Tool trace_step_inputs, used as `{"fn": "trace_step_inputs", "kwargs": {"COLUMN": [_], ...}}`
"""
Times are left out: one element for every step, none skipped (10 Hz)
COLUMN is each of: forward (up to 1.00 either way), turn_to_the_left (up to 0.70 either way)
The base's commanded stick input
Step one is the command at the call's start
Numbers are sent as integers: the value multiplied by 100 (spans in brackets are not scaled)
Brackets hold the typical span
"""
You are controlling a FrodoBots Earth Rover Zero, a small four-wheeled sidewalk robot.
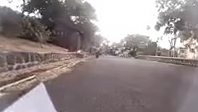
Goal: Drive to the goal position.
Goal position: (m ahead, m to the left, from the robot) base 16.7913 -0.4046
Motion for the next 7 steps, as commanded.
{"fn": "trace_step_inputs", "kwargs": {"forward": [45, 45, 45, 45, 45, 45, 45], "turn_to_the_left": [0, 0, 0, 0, 0, 0, 0]}}
